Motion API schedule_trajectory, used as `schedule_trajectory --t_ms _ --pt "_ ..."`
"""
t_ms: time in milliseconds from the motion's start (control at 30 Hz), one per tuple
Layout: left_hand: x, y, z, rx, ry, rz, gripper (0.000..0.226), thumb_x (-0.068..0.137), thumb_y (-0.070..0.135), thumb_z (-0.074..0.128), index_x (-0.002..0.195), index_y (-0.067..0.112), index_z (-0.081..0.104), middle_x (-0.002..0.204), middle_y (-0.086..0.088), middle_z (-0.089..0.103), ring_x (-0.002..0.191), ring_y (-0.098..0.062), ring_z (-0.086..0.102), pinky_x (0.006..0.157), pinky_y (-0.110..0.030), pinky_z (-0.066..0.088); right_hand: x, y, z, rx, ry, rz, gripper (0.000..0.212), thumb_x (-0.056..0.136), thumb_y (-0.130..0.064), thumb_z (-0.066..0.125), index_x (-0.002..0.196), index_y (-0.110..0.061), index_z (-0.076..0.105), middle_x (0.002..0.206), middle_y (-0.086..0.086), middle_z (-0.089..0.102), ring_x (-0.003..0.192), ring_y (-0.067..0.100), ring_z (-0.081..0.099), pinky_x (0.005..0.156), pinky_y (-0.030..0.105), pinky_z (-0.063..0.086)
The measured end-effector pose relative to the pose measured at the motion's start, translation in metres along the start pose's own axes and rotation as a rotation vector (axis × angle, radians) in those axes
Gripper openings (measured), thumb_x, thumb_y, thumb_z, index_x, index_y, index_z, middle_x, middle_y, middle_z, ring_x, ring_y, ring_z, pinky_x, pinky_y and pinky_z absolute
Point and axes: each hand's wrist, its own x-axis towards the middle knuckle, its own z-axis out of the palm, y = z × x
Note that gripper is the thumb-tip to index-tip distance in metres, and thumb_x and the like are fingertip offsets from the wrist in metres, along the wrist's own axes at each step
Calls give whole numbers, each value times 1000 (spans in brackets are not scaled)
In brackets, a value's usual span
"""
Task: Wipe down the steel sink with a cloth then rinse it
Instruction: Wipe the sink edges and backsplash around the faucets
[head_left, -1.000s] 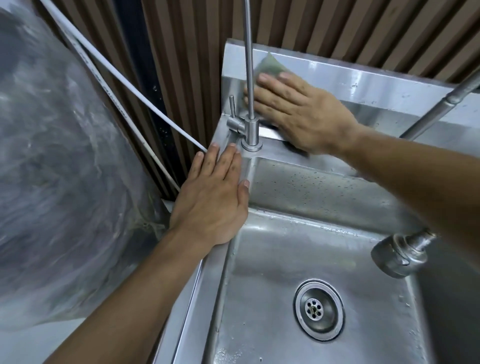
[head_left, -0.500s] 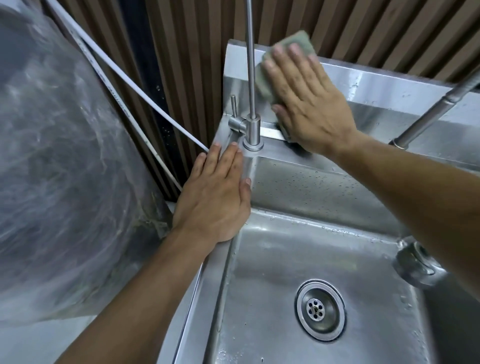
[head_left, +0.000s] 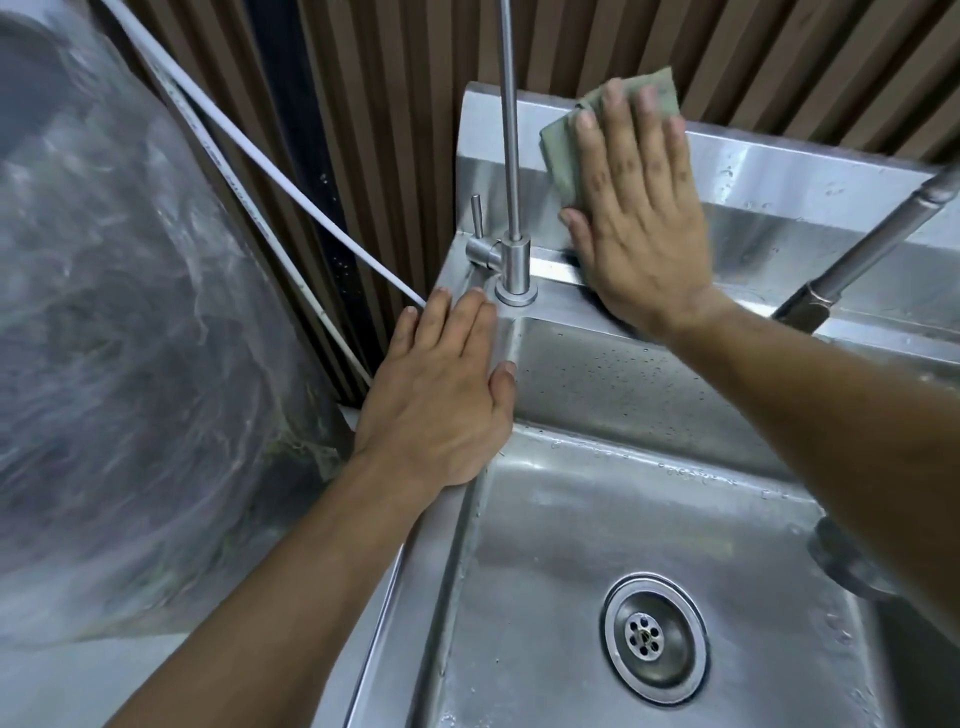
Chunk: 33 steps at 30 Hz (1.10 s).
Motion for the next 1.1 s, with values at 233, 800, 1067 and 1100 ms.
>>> schedule_trajectory --t_ms 233,800,1067,1100 --pt "0 0 3 38 -6 11 74 98 48 0 166 19 -1 173 4 -13 159 -17 -17 130 -42 -8 46 -14 5 63 -20 -197 58 115 -40 20 164 -10 12 171 14 14 158 33 12 130 46 8" --pt "17 -1 1 26 11 20 78 95 48 2 166 14 4 175 1 -4 160 -17 -8 130 -37 -3 -13 -11 7 30 47 92 56 114 -34 24 164 -11 15 171 16 15 158 36 13 130 47 9" --pt "18 0 -2 26 -4 18 64 110 42 15 166 14 3 174 1 -6 160 -16 -10 130 -36 -5 54 -19 16 44 -2 -452 56 113 -28 27 165 -15 9 172 11 10 159 33 10 130 49 11" --pt "17 0 -2 30 -6 15 64 110 42 16 166 14 3 174 1 -5 160 -16 -10 130 -36 -5 46 -9 16 27 -19 -489 56 114 -27 26 165 -16 8 173 10 9 159 32 8 130 48 10"
